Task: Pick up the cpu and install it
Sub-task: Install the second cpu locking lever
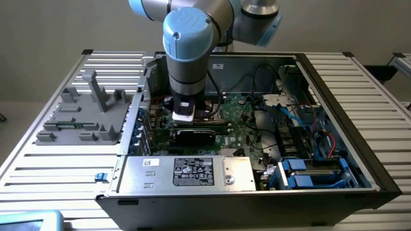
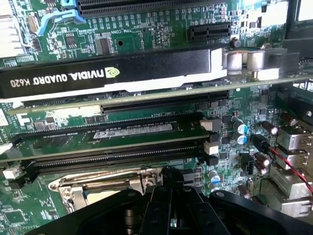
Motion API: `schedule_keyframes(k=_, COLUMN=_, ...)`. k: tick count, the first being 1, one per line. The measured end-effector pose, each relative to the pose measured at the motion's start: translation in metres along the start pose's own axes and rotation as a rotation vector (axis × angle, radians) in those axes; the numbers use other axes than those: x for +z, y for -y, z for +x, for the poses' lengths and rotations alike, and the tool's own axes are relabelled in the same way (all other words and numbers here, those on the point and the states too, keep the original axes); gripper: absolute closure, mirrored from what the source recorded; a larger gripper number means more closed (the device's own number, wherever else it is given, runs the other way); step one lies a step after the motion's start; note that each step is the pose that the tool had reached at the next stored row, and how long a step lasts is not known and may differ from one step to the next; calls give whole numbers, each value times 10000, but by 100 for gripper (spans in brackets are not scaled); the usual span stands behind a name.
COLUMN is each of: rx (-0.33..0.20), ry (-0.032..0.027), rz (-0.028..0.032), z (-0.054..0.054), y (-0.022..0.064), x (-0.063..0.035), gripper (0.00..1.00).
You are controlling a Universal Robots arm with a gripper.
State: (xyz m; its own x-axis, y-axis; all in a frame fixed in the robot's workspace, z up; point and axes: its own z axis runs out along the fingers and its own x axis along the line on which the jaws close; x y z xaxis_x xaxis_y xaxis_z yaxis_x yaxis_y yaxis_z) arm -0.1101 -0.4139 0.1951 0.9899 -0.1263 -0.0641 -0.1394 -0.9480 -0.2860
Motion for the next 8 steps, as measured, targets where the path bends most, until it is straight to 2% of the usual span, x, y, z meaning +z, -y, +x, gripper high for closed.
schedule_keyframes(k=8, rx=-20, ry=16, rz=-3, z=2, y=112, x=-321, gripper=89)
